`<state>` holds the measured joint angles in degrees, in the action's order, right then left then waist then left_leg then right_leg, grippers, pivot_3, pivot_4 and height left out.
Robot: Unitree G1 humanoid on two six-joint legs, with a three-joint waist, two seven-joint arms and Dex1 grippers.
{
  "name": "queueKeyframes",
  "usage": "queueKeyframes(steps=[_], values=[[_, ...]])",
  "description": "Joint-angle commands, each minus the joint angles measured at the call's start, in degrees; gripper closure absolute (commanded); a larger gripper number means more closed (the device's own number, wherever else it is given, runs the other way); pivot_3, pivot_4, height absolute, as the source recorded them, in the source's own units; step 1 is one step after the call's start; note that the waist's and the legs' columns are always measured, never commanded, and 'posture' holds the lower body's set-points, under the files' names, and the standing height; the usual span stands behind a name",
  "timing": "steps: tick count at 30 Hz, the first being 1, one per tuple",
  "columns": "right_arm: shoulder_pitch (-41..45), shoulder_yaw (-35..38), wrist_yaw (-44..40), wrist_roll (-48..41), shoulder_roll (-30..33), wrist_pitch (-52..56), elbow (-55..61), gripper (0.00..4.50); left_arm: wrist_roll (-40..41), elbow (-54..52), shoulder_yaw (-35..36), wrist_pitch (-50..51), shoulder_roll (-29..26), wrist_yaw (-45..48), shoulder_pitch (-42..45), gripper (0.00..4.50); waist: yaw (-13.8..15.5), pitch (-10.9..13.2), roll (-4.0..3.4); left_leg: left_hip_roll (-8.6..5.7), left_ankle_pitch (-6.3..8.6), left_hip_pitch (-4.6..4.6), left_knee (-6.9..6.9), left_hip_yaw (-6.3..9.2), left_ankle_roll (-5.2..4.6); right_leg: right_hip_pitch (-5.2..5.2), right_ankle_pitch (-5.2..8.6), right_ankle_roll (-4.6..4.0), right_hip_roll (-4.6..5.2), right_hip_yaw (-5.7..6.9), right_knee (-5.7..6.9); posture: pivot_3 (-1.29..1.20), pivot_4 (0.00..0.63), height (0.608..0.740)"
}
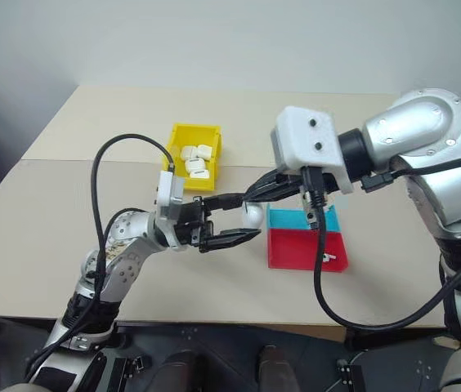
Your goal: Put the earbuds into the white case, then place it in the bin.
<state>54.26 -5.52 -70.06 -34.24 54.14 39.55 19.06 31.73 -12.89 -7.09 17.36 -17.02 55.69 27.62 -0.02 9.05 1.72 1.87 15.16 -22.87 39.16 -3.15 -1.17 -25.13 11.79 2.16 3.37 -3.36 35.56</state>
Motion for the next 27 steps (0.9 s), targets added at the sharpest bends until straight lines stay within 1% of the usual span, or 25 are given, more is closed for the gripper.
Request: queueKeyframes(steps=[1,3,4,5,7,10,12,15,17,19,23,25,26,27], values=[[-4.2,11.4,7.3,-9.0,-2.3,6.8,2.2,4.48,-3.4,-3.4,3.0,-1.8,1.7,-9.2,-1.0,1.65,0.0,0.0,0.01,-0.01,0.00,0.04,0.01,0.03,0.00,0.01,0.00,0.00,0.00,-0.04,0.09,0.00,0.150,0.740],[-10.9,16.1,10.7,-12.1,-3.0,10.0,4.6,4.48,-7.7,-2.8,4.9,-3.2,2.8,-16.2,-1.1,1.65,0.5,0.0,0.02,-0.01,0.00,0.08,0.05,0.13,0.00,0.12,0.00,0.00,0.00,-0.01,0.09,0.00,0.150,0.740],[-15.0,17.3,13.4,-12.1,-3.7,11.0,6.5,4.48,-10.3,-1.6,6.2,-3.9,3.5,-20.7,-0.6,1.65,0.7,0.0,0.02,-0.02,0.00,0.09,0.08,0.15,0.00,0.19,0.00,0.00,0.01,0.04,0.07,0.00,0.150,0.740],[-18.6,18.1,16.5,-11.8,-4.5,11.8,8.3,4.48,-13.0,-0.3,7.4,-4.3,4.1,-25.1,0.2,1.65,0.8,0.0,0.02,-0.02,0.00,0.07,0.13,0.14,0.00,0.16,0.00,0.00,0.02,0.02,0.11,0.00,0.150,0.740],[-23.2,18.9,24.0,-11.9,-7.5,13.9,11.3,4.48,-18.2,3.5,9.2,-4.4,4.7,-33.2,2.4,1.65,0.7,0.0,0.02,-0.04,0.00,0.09,0.19,0.15,-0.01,0.20,0.00,0.01,0.02,0.02,0.18,0.00,0.150,0.740],[-24.4,19.2,35.3,-11.9,-14.0,15.9,14.0,4.48,-25.0,10.9,10.3,-4.0,5.2,-42.8,6.4,1.65,0.2,0.0,0.02,-0.06,-0.02,0.14,0.26,0.18,-0.02,0.15,-0.01,0.02,-0.01,-0.11,0.36,0.00,0.150,0.740],[-23.8,17.4,40.2,-10.2,-16.8,15.9,15.2,4.48,-26.7,17.6,11.1,-5.8,6.2,-46.7,10.1,1.65,0.2,0.0,0.02,-0.08,-0.05,0.17,0.26,0.19,-0.02,0.15,-0.02,0.02,-0.05,-0.12,0.38,0.00,0.150,0.740],[-23.2,14.8,42.9,-8.1,-17.5,15.3,16.4,4.48,-29.0,29.1,11.2,-7.5,6.9,-50.7,16.4,1.65,0.2,0.0,0.02,-0.08,-0.05,0.12,0.25,0.10,-0.02,0.13,-0.02,0.02,-0.06,-0.04,0.33,0.00,0.150,0.740],[-22.3,14.1,43.7,-8.4,-18.1,15.3,16.5,4.48,-29.6,41.1,11.5,-8.2,7.8,-53.0,22.9,1.65,0.3,0.0,0.02,-0.08,-0.05,0.02,0.25,0.02,-0.02,0.09,-0.02,0.02,-0.05,0.02,0.26,0.00,0.150,0.740],[-21.6,13.6,44.2,-8.6,-18.4,15.0,16.7,4.48,-29.9,51.4,11.2,-10.0,8.4,-53.1,28.2,1.65,0.6,0.0,0.02,-0.12,-0.05,-0.08,0.27,0.01,-0.02,0.05,-0.03,0.03,-0.02,0.08,0.23,0.00,0.150,0.740],[-21.5,12.7,44.4,-8.4,-18.3,14.7,17.4,4.48,-32.0,64.6,9.9,-14.2,8.8,-53.3,34.3,1.65,0.6,0.0,0.02,-0.13,-0.04,-0.20,0.27,0.01,-0.03,0.04,-0.03,0.04,-0.01,0.16,0.17,0.00,0.150,0.740],[-22.0,12.4,44.7,-8.3,-18.2,14.6,18.2,4.50,-32.6,68.4,9.3,-15.4,8.8,-52.2,35.8,0.94,0.4,0.0,0.02,-0.13,-0.04,-0.26,0.25,0.02,-0.03,0.02,-0.03,0.04,-0.01,0.19,0.20,0.00,0.150,0.740],[-22.2,12.4,45.0,-8.4,-18.3,14.6,18.5,4.50,-32.7,69.3,9.3,-16.2,8.8,-52.0,36.1,0.79,0.3,0.0,0.02,-0.13,-0.04,-0.28,0.25,0.02,-0.03,0.00,-0.03,0.04,-0.01,0.19,0.22,0.00,0.150,0.740],[-22.4,12.5,45.1,-8.6,-18.4,14.7,18.8,4.50,-32.6,70.0,9.4,-16.9,8.8,-51.7,36.3,0.48,0.3,0.0,0.02,-0.12,-0.04,-0.29,0.23,0.02,-0.03,-0.02,-0.03,0.04,-0.01,0.19,0.22,0.00,0.150,0.740]])
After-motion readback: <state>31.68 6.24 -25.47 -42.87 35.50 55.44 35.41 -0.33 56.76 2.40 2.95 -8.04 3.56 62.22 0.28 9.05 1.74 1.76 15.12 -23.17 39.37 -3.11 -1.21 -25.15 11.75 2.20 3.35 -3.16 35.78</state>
